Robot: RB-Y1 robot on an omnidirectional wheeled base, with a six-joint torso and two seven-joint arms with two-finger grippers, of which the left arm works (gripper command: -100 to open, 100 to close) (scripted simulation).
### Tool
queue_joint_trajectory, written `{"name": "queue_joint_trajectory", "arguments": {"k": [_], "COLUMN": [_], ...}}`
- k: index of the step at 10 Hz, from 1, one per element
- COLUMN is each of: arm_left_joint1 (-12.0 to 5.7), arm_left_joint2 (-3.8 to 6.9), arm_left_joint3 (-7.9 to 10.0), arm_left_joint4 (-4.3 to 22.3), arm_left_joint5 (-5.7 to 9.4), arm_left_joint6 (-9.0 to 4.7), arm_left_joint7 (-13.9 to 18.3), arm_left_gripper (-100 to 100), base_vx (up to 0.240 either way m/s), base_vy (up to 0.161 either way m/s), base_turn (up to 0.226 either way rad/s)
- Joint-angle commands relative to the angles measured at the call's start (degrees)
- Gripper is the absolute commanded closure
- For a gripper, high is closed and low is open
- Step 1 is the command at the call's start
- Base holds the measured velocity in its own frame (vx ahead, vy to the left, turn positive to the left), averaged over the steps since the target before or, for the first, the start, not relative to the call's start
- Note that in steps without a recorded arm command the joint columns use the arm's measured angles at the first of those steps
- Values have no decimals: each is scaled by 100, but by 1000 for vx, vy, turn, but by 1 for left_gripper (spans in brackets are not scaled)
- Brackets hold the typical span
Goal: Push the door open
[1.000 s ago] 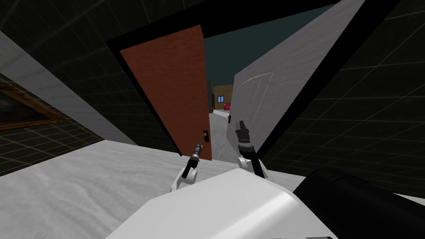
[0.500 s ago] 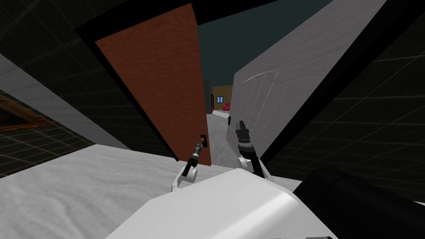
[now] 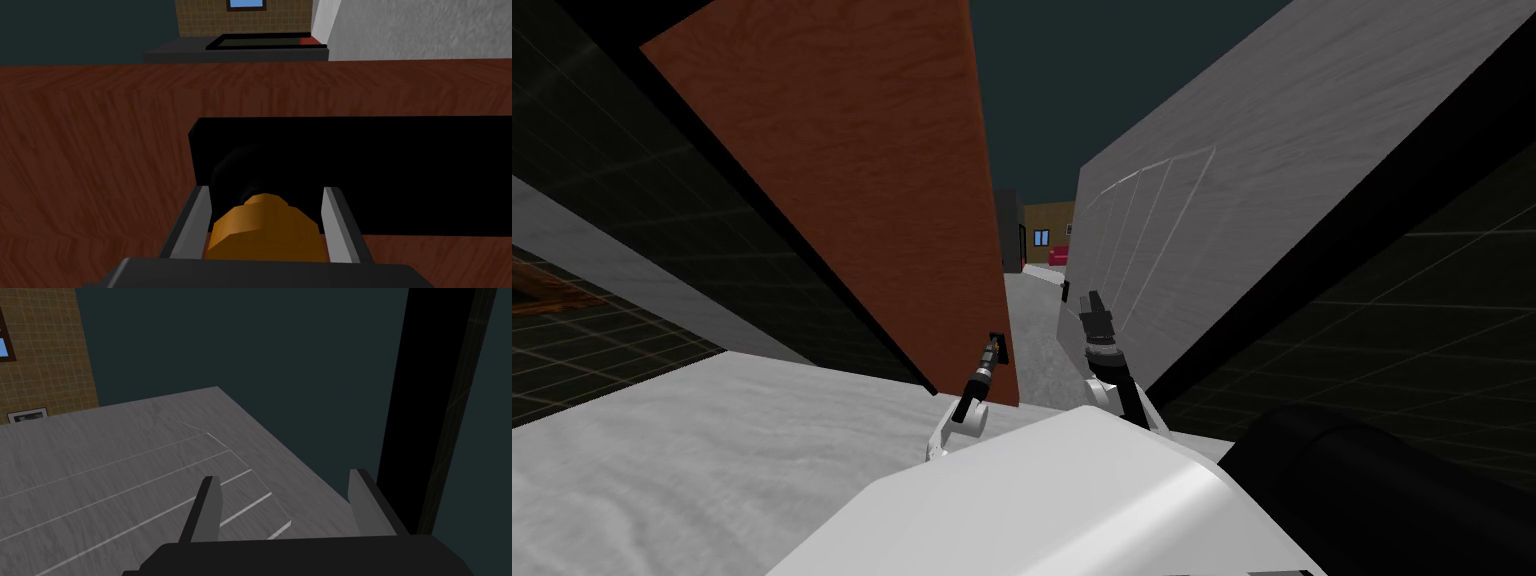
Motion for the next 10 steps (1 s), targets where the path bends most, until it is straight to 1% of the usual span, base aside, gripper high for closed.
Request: {"name": "queue_joint_trajectory", "arguments": {"k": [1, 5, 6, 7, 10], "arm_left_joint1": [8, 8, -35, -43, -114], "arm_left_joint2": [3, 3, 11, 12, 16], "arm_left_joint3": [-1, -1, 96, 121, 339], "arm_left_joint4": [7, 7, 47, 59, 153], "arm_left_joint5": [0, 0, 2, 3, 8], "arm_left_joint6": [5, 5, 6, 5, -4], "arm_left_joint7": [0, 0, -25, -31, -87], "arm_left_gripper": [100, 100, 100, 100, 100], "base_vx": [-34, -4, 114, 154, 180], "base_vy": [10, 2, -52, -85, -123], "base_turn": [-6, -4, 36, 50, 67]}}
